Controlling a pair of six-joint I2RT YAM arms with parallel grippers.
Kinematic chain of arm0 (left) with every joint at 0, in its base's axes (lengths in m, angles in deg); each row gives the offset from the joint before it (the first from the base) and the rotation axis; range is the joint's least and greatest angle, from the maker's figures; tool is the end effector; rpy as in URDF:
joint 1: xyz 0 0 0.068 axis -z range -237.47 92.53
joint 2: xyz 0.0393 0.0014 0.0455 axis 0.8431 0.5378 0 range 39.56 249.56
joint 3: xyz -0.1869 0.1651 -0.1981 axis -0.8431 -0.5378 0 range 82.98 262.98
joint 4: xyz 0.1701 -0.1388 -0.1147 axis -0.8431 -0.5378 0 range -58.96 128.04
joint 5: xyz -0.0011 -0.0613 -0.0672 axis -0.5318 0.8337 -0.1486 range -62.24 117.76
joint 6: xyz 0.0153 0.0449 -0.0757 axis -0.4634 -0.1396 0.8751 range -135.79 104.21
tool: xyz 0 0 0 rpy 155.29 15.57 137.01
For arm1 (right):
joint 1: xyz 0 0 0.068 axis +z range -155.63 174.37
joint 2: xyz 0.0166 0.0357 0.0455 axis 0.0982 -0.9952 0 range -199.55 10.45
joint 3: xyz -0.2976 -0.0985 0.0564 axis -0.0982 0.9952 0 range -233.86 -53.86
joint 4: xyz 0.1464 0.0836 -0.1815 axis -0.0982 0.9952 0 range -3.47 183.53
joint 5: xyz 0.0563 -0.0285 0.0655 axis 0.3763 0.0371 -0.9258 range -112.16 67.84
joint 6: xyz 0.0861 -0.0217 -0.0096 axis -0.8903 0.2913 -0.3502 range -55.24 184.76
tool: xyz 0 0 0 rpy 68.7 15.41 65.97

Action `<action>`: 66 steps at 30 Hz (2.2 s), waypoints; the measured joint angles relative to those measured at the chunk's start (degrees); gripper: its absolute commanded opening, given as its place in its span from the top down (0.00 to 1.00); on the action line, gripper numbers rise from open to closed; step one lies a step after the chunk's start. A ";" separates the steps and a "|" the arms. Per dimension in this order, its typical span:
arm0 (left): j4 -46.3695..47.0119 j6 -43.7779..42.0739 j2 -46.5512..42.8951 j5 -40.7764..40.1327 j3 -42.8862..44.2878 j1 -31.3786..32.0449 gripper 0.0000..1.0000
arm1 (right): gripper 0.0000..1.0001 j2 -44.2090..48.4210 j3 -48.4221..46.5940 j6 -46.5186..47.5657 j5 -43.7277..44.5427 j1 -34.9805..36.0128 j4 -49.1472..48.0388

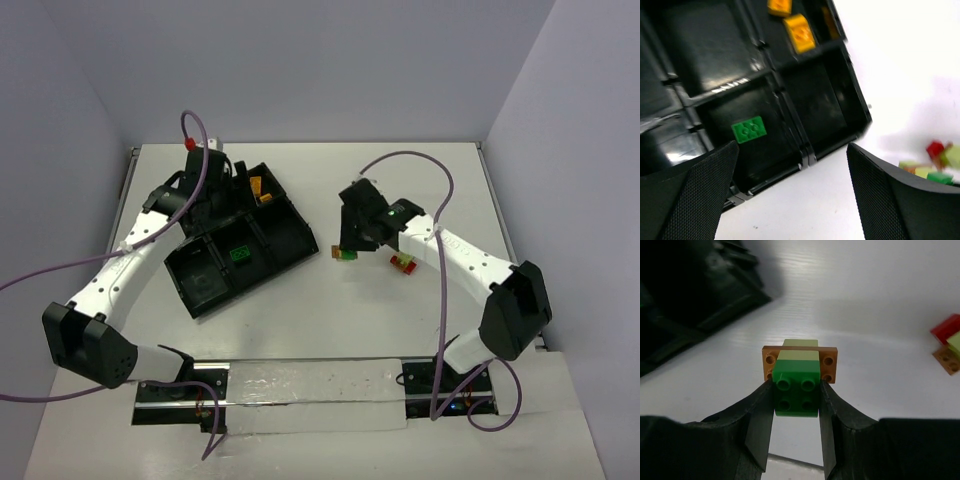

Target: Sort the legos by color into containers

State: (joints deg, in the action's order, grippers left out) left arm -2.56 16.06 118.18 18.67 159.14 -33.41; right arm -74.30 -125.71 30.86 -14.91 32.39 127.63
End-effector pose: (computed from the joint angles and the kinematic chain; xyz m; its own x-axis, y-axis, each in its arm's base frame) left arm 0.2815 -0.1120 0.3642 -0.6863 -0.2643 -0.6776 -0.0766 0.9527 -0.2941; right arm 0.2578 0.1888 0.3065 -0.8372 0.0477 -0.5448 -0.1032 0.9645 0.2430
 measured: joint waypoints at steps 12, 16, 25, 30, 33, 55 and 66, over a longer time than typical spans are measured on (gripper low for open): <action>7.15 7.41 0.47 26.03 -0.53 0.20 0.35 | 1.00 4.64 -5.57 3.55 -11.56 -0.31 -4.43; 11.51 14.45 0.04 28.37 -4.90 1.42 0.45 | 1.00 4.47 -5.75 3.19 -11.09 -0.31 -4.35; 17.53 24.83 0.14 31.21 -9.84 6.44 0.51 | 1.00 4.09 -5.78 2.85 -10.68 -0.31 -4.20; 20.28 27.05 0.40 31.93 -9.84 8.08 0.51 | 1.00 4.07 -5.78 2.87 -10.66 -0.31 -4.20; 21.51 27.50 0.91 32.07 -9.82 8.12 0.51 | 1.00 4.07 -5.78 2.88 -10.68 -0.31 -4.20; 21.60 25.94 4.80 32.15 -9.57 9.28 0.60 | 1.00 4.05 -6.26 2.90 -11.19 -0.31 -3.76; 23.16 25.54 4.80 33.95 -9.53 9.35 1.00 | 1.00 4.00 -6.54 2.77 -12.21 -0.71 -3.41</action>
State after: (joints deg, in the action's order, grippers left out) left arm 20.60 41.60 122.98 52.62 149.61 -24.06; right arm -70.30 -132.25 33.63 -27.11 31.69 124.22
